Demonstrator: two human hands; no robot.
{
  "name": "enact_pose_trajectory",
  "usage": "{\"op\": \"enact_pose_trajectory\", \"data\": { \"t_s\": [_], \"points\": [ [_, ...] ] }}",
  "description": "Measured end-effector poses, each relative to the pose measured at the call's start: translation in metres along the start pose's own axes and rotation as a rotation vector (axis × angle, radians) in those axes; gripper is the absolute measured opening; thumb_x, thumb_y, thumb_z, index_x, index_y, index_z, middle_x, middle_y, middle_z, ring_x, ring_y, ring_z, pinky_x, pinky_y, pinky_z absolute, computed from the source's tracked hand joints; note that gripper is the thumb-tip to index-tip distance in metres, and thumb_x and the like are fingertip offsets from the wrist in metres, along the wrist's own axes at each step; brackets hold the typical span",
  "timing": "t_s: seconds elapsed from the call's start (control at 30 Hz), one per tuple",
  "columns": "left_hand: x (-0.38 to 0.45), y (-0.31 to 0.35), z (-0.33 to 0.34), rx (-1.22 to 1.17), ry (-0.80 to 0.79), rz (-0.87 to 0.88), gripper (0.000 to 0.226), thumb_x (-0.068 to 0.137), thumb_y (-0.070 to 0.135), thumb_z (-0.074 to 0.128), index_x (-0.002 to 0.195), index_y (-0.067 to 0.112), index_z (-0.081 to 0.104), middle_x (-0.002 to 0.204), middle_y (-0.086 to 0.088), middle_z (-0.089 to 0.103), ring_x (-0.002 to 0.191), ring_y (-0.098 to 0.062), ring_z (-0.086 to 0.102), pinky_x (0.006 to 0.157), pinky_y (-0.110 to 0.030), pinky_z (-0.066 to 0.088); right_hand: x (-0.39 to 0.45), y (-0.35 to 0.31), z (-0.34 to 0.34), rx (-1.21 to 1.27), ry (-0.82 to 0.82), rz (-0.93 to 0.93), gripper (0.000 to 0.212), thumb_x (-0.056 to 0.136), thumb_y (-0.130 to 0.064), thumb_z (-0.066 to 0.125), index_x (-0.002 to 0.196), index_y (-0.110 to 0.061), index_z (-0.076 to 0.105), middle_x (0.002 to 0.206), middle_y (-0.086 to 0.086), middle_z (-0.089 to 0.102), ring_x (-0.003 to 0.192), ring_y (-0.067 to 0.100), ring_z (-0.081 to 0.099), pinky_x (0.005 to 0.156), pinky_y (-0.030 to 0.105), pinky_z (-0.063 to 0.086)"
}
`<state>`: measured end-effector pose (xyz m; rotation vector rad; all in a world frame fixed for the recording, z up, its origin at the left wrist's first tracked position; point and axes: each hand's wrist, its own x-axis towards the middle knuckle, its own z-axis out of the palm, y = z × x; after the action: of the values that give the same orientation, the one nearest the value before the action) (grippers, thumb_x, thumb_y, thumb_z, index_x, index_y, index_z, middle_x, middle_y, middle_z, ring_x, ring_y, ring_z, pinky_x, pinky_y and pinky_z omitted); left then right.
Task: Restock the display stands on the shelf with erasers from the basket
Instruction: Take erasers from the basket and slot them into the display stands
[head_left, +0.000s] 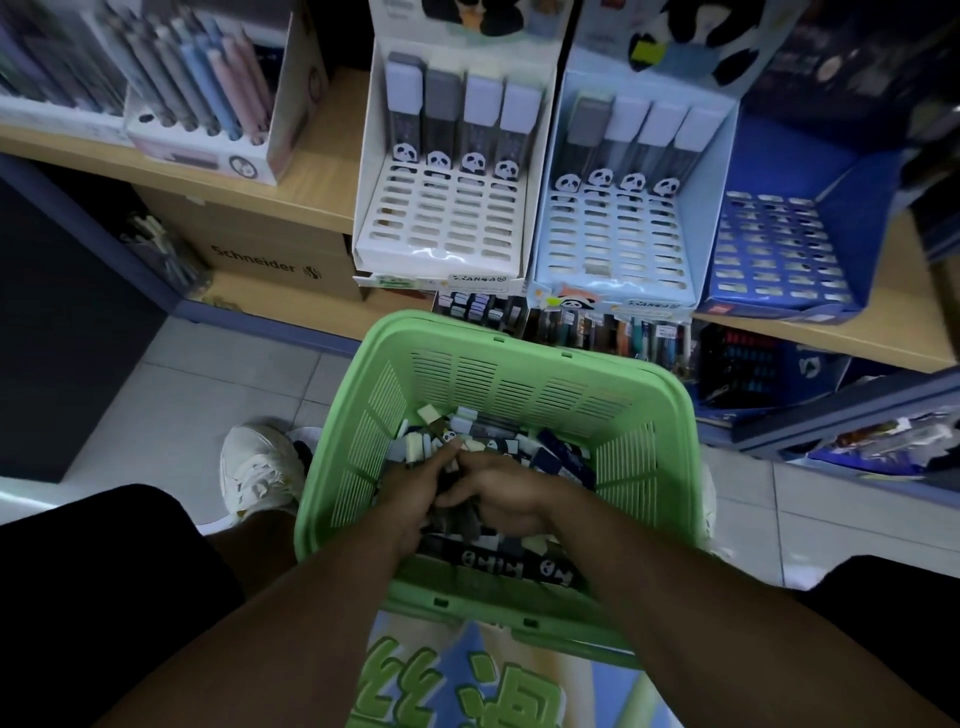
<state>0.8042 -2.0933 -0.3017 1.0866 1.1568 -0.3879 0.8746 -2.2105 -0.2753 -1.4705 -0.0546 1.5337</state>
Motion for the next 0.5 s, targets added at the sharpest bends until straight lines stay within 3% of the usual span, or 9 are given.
{"op": "enact_pose_trajectory", "data": {
  "t_s": [0.07, 0.13, 0.17, 0.23, 0.33, 0.4, 0.5],
  "points": [
    [0.0, 0.002, 0.0, 0.003, -0.008, 0.006, 0.103, 0.052, 0.076, 0.081, 0.133, 0.016, 0.062, 0.123, -0.014, 0.068, 0.098, -0.035, 0.071, 0.083, -0.055, 0.059, -0.004, -0.001, -0.009, -0.034, 0.023, -0.003, 0.053, 0.088, -0.019, 0.071, 0.138, -0.018, 0.055, 0.137, 0.008, 0.06, 0.125, 0.032, 0.058, 0.106, 0.049, 0.047],
    [-0.005, 0.006, 0.002, 0.01, -0.045, 0.025, 0.11, 0.044, 0.082, 0.079, 0.132, 0.019, 0.063, 0.126, -0.012, 0.067, 0.104, -0.033, 0.069, 0.09, -0.053, 0.057, -0.014, -0.007, -0.016, -0.028, 0.044, 0.002, 0.058, 0.094, -0.017, 0.067, 0.148, -0.02, 0.046, 0.145, 0.004, 0.052, 0.132, 0.028, 0.051, 0.111, 0.045, 0.042],
    [-0.013, 0.01, 0.003, 0.017, -0.062, 0.029, 0.112, 0.042, 0.084, 0.078, 0.132, 0.02, 0.063, 0.125, -0.011, 0.068, 0.105, -0.033, 0.068, 0.091, -0.051, 0.056, -0.021, -0.012, -0.017, -0.005, 0.047, 0.02, 0.062, 0.096, -0.012, 0.064, 0.152, -0.022, 0.04, 0.15, 0.003, 0.046, 0.135, 0.025, 0.048, 0.107, 0.039, 0.045],
    [-0.031, 0.016, 0.01, 0.041, -0.102, 0.065, 0.088, 0.062, 0.078, 0.074, 0.128, 0.02, 0.066, 0.118, -0.01, 0.072, 0.103, -0.032, 0.069, 0.087, -0.045, 0.056, -0.037, -0.02, -0.019, -0.065, 0.095, 0.012, 0.069, 0.092, -0.01, 0.07, 0.152, -0.026, 0.039, 0.154, 0.002, 0.042, 0.133, 0.022, 0.05, 0.092, 0.032, 0.053],
    [-0.055, 0.023, 0.018, 0.07, -0.193, 0.104, 0.053, 0.079, 0.065, 0.07, 0.108, 0.021, 0.076, 0.107, -0.008, 0.076, 0.1, -0.03, 0.071, 0.086, -0.045, 0.056, -0.067, -0.037, -0.017, -0.157, 0.191, 0.015, 0.054, 0.086, -0.01, 0.078, 0.133, -0.02, 0.054, 0.13, 0.002, 0.058, 0.111, 0.018, 0.061, 0.077, 0.028, 0.059],
    [-0.07, 0.029, 0.022, 0.095, -0.254, 0.129, 0.055, 0.078, 0.066, 0.071, 0.111, 0.022, 0.076, 0.108, -0.008, 0.076, 0.101, -0.031, 0.071, 0.092, -0.049, 0.056, -0.091, -0.051, -0.014, -0.242, 0.223, 0.009, 0.052, 0.085, -0.009, 0.077, 0.131, -0.016, 0.055, 0.112, -0.003, 0.06, 0.097, 0.016, 0.065, 0.077, 0.03, 0.06],
    [-0.095, 0.042, 0.024, 0.119, -0.309, 0.182, 0.057, 0.083, 0.061, 0.068, 0.115, 0.015, 0.073, 0.102, -0.014, 0.076, 0.094, -0.034, 0.073, 0.081, -0.045, 0.058, -0.126, -0.072, -0.011, -0.431, 0.247, 0.013, 0.072, 0.085, -0.014, 0.079, 0.147, -0.016, 0.043, 0.12, 0.004, 0.063, 0.089, 0.021, 0.071, 0.081, 0.035, 0.061]
  ]
}}
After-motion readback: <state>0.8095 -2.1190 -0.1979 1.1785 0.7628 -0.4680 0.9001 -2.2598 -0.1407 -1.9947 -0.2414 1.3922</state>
